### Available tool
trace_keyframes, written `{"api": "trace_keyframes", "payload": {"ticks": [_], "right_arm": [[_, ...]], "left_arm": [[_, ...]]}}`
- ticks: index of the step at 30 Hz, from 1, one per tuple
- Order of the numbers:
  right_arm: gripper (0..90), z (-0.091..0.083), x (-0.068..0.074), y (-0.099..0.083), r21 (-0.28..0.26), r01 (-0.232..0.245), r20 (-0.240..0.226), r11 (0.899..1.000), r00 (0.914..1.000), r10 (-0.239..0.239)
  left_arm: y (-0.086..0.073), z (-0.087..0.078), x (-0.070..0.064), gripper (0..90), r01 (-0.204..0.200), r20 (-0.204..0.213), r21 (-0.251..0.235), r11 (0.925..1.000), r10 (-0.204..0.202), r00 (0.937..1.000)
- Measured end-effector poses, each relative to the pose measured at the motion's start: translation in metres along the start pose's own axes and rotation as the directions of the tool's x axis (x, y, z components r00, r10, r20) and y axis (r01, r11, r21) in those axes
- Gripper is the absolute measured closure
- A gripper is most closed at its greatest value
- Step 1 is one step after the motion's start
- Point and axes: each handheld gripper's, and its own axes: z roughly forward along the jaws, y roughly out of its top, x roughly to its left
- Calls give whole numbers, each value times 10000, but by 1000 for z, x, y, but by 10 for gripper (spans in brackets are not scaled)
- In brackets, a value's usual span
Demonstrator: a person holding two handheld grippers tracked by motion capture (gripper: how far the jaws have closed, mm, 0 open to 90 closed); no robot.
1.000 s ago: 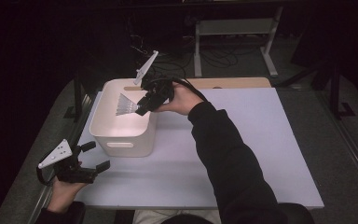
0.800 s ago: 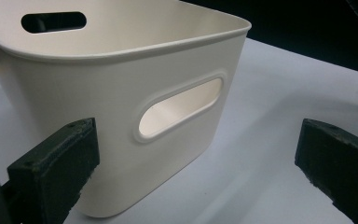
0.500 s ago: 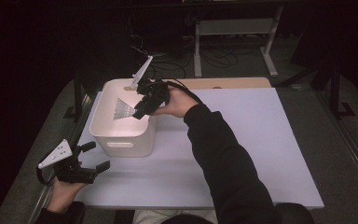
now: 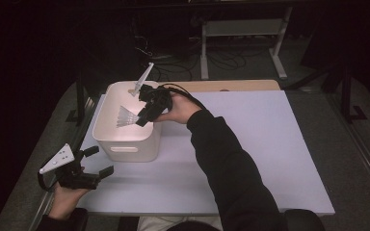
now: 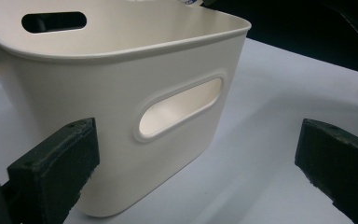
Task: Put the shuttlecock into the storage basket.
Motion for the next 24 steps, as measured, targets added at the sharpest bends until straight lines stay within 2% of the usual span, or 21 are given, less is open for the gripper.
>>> {"api": "trace_keyframes", "payload": {"ticks": [24], "right_arm": [[638,21,-1,-4,347,-37,-233,9994,9997,46]], "left_arm": [[0,0,0,0,-13,-8,0,10000,13,10000]]}}
